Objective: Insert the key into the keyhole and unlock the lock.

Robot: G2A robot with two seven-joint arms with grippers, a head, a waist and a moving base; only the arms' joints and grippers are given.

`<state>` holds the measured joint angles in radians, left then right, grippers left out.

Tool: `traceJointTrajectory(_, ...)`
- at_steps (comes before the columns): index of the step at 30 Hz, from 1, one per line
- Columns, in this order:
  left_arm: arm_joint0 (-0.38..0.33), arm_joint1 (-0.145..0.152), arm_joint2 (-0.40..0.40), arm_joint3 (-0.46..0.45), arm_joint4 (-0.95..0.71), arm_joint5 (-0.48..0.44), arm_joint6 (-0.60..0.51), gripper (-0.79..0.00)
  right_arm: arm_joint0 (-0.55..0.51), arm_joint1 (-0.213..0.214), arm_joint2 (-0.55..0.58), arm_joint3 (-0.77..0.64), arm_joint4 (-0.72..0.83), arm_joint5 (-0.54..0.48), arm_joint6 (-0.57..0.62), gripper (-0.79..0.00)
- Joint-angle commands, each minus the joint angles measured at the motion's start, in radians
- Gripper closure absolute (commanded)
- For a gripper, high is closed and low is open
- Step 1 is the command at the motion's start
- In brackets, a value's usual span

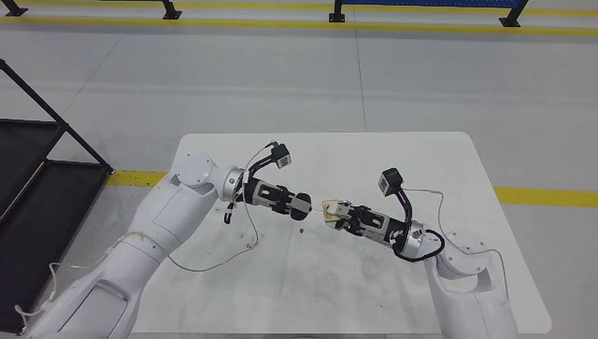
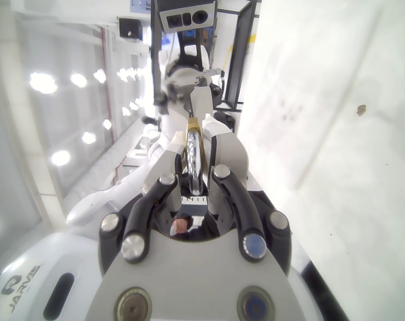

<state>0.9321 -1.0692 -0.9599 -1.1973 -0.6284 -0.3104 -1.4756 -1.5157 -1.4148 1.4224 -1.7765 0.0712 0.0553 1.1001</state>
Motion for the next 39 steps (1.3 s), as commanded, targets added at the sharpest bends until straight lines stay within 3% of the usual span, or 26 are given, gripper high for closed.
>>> traceJointTrajectory(1,0.002,0.001,-0.005,-0.001,-0.001,0.001,-0.004,0.0,0.0,0.0,0.0,0.0,0.0,0.0,0.0,0.0)
traceJointTrajectory(5,0.008,0.003,-0.013,-0.003,-0.002,0.002,-0.005,0.0,0.0,0.0,0.0,0.0,0.0,0.0,0.0,0.0)
traceJointTrajectory(18,0.028,0.008,-0.048,-0.019,0.007,-0.03,0.038,0.0,-0.04,0.014,-0.007,-0.044,0.015,-0.05,-0.175,0.0)
traceJointTrajectory(31,0.066,0.009,-0.074,-0.068,0.081,-0.106,0.183,0.0,-0.062,0.023,-0.045,-0.074,0.006,-0.01,-0.342,0.0)
traceJointTrajectory(39,0.076,0.008,-0.076,-0.077,0.075,-0.102,0.184,0.0,-0.052,0.029,-0.08,-0.063,-0.006,-0.004,-0.377,0.0)
